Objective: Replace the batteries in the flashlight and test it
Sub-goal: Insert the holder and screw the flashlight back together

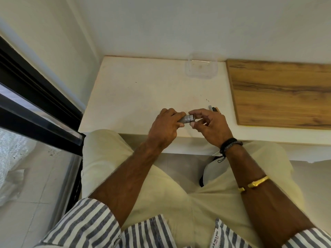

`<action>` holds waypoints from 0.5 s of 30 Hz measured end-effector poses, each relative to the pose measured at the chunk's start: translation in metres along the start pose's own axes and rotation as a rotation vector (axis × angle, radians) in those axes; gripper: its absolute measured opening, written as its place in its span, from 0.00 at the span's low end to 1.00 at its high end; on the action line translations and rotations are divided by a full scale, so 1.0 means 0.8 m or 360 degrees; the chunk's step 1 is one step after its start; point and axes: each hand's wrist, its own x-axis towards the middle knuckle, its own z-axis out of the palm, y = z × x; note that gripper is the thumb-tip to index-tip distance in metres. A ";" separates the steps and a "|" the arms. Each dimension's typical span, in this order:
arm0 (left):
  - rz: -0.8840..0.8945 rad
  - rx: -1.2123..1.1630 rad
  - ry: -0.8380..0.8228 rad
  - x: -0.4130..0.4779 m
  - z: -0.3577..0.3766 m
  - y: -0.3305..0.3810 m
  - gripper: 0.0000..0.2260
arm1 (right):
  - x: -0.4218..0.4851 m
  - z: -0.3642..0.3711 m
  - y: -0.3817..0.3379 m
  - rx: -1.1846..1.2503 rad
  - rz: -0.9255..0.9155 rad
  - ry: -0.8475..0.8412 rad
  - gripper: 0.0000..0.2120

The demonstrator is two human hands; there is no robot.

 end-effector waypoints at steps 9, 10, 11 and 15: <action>0.0077 -0.0033 0.0027 -0.001 0.001 0.004 0.13 | 0.000 0.003 -0.009 -0.0248 0.0170 0.0024 0.24; 0.0084 -0.0032 0.0016 -0.001 0.001 0.005 0.13 | -0.001 0.004 -0.009 -0.0261 0.0199 0.0023 0.25; 0.0086 -0.0028 0.0007 -0.001 0.001 0.004 0.13 | -0.002 0.004 -0.010 -0.0245 0.0221 0.0013 0.26; 0.0026 -0.0039 -0.0005 -0.002 0.001 0.000 0.13 | -0.003 0.002 -0.009 0.0103 0.0202 -0.0102 0.11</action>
